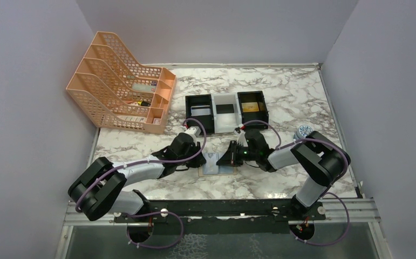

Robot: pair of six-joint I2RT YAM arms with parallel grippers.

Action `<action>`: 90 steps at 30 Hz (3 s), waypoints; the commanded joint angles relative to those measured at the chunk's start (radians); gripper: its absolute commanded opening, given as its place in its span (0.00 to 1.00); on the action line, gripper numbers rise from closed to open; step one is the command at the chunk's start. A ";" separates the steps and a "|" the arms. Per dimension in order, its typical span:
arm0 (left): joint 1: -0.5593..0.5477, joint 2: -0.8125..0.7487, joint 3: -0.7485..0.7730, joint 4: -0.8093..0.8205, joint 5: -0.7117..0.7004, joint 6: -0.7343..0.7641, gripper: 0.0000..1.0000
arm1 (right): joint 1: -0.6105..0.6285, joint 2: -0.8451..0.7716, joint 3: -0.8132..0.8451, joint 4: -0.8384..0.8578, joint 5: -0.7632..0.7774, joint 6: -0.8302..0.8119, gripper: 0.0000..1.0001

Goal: Take the credit cards out of the card holder

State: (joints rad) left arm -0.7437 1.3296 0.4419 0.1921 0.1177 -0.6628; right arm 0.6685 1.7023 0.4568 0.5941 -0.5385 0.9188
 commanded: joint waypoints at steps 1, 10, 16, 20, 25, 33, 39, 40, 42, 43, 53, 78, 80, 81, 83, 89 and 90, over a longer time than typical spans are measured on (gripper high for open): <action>-0.011 -0.022 -0.022 -0.061 -0.018 0.000 0.15 | 0.003 -0.045 -0.005 -0.020 0.042 -0.023 0.03; -0.011 -0.040 -0.021 -0.069 -0.028 -0.003 0.19 | 0.003 -0.078 0.011 -0.122 0.062 -0.059 0.03; -0.013 -0.105 -0.022 -0.052 -0.012 -0.012 0.30 | 0.003 -0.070 0.020 -0.134 0.057 -0.073 0.06; -0.025 -0.101 -0.021 0.046 0.065 -0.012 0.39 | 0.003 -0.059 0.015 -0.116 0.051 -0.062 0.07; -0.050 -0.002 0.015 0.063 0.097 0.015 0.40 | 0.003 -0.052 0.015 -0.114 0.058 -0.059 0.08; -0.057 0.088 -0.002 0.046 0.001 -0.036 0.26 | 0.003 -0.085 0.014 -0.142 0.073 -0.067 0.08; -0.057 0.057 -0.017 0.010 -0.038 -0.035 0.25 | 0.003 -0.093 0.015 -0.155 0.072 -0.073 0.08; -0.057 0.050 -0.015 -0.001 -0.044 -0.032 0.25 | 0.003 -0.093 0.013 -0.152 0.072 -0.071 0.08; -0.057 0.041 -0.012 -0.017 -0.053 -0.027 0.24 | 0.003 -0.097 0.014 -0.157 0.082 -0.078 0.07; -0.057 0.037 -0.011 -0.022 -0.055 -0.025 0.24 | 0.003 -0.107 0.022 -0.197 0.114 -0.092 0.07; -0.057 0.064 0.026 -0.031 -0.057 -0.031 0.22 | 0.003 -0.130 0.048 -0.271 0.127 -0.147 0.07; -0.060 0.036 0.010 -0.075 -0.097 -0.017 0.18 | -0.007 -0.114 -0.012 -0.152 0.092 -0.085 0.09; -0.061 0.039 0.012 -0.075 -0.093 -0.015 0.18 | -0.011 -0.120 -0.024 -0.130 0.083 -0.073 0.09; -0.060 0.040 0.012 -0.075 -0.093 -0.015 0.18 | -0.012 -0.123 -0.027 -0.129 0.079 -0.072 0.09; -0.061 0.039 0.012 -0.078 -0.095 -0.013 0.17 | -0.016 -0.129 -0.024 -0.142 0.080 -0.076 0.09; -0.061 0.035 0.013 -0.086 -0.099 -0.009 0.17 | -0.033 -0.136 -0.023 -0.142 0.044 -0.077 0.16; -0.060 0.037 0.014 -0.085 -0.098 -0.009 0.17 | -0.033 -0.134 -0.023 -0.134 0.040 -0.073 0.16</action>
State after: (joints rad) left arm -0.8009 1.3598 0.4641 0.2028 0.0727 -0.7021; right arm 0.6449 1.5871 0.4442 0.4480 -0.4599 0.8551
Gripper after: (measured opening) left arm 0.175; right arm 0.150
